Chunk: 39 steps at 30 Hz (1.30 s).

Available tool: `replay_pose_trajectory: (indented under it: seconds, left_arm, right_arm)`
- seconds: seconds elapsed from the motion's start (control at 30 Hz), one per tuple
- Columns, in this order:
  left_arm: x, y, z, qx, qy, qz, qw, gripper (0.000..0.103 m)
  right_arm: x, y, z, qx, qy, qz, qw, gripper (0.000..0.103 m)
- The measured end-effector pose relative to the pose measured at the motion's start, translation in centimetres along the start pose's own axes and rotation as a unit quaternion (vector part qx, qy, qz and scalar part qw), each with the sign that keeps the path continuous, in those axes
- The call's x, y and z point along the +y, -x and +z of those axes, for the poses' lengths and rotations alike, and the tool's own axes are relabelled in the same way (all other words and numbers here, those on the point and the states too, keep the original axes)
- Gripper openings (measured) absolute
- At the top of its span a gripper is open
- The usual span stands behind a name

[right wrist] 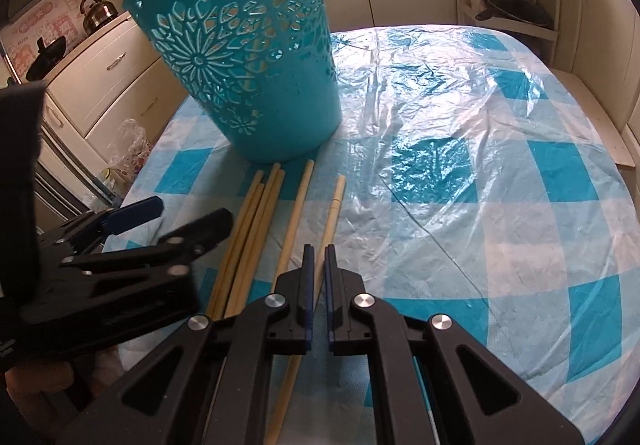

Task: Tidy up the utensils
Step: 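Move the right gripper back to the chopstick bundle beside the basket, then grasp one wooden chopstick with the left gripper and lift it upright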

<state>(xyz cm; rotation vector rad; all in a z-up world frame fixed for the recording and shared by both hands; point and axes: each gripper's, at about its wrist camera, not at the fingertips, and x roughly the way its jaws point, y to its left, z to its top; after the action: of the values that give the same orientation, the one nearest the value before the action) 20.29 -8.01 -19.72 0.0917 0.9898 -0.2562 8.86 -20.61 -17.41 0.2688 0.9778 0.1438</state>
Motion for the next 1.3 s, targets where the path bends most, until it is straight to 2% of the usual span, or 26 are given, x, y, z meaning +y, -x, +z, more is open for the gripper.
replay_pose_trajectory:
  seconds: [0.2, 0.3, 0.4, 0.43, 0.47, 0.53, 0.63, 0.73, 0.77, 0.83, 0.93, 1.07, 1.17, 1.3]
  left_arm:
    - [-0.6, -0.6, 0.3, 0.005, -0.020, 0.018, 0.9996, 0.080]
    - [-0.7, -0.6, 0.5, 0.003, -0.023, 0.016, 0.9996, 0.074]
    - [-1.4, -0.4, 0.9, -0.003, -0.042, 0.000, 0.9991, 0.043]
    - [-1.7, -0.4, 1.0, -0.001, -0.050, -0.008, 0.9987, 0.021]
    - [-2.0, -0.4, 1.1, 0.003, -0.060, -0.020, 0.9980, 0.008]
    - [-2.4, -0.2, 1.2, 0.014, -0.073, -0.036, 0.9965, 0.005]
    - [-1.0, 1.8, 1.2, 0.027, -0.033, -0.097, 0.9944, 0.005]
    - [0.7, 7.6, 1.9, -0.026, 0.003, -0.148, 0.9886, 0.005]
    - [1.3, 10.4, 2.7, -0.067, 0.014, -0.165, 0.9839, 0.005]
    - [2.1, 14.3, 4.5, -0.140, 0.024, -0.174, 0.9744, 0.005]
    - [2.5, 18.7, 7.3, -0.260, 0.036, -0.154, 0.9524, 0.005]
    - [1.6, 21.4, 11.4, -0.377, 0.064, -0.117, 0.9167, 0.005]
    - [0.7, 20.7, 13.8, -0.418, 0.073, -0.072, 0.9027, 0.005]
    - [0.3, 17.6, 16.3, -0.428, 0.098, -0.029, 0.8979, 0.005]
  right_arm:
    - [-0.1, -0.1, 0.4, 0.004, 0.012, -0.008, 1.000, 0.007]
    - [-0.3, -0.2, 0.7, 0.007, 0.012, -0.008, 1.000, 0.008]
    - [0.5, -0.5, 0.9, 0.015, 0.039, -0.020, 0.999, 0.008]
    - [0.7, -0.6, 1.1, 0.024, 0.048, -0.023, 0.998, 0.008]
    - [0.8, -0.7, 1.4, 0.030, 0.054, -0.023, 0.998, 0.008]
    - [0.8, -0.6, 1.4, 0.044, 0.063, -0.021, 0.997, 0.008]
    - [0.0, 0.1, 0.9, 0.054, 0.065, -0.012, 0.996, 0.008]
    - [-1.1, 0.6, 0.2, 0.055, 0.055, 0.010, 0.997, 0.008]
    - [-1.4, 0.7, 0.0, 0.054, 0.049, 0.017, 0.997, 0.008]
    - [-1.7, 0.7, 0.0, 0.050, 0.039, 0.025, 0.998, 0.008]
    - [-2.2, 0.7, -0.2, 0.044, 0.033, 0.030, 0.998, 0.008]
    - [-2.8, 0.9, -0.4, 0.037, 0.023, 0.044, 0.998, 0.008]
    - [-3.0, 1.0, -0.3, 0.032, 0.022, 0.049, 0.998, 0.008]
    - [-2.7, 1.0, -0.4, 0.029, 0.030, 0.048, 0.998, 0.008]
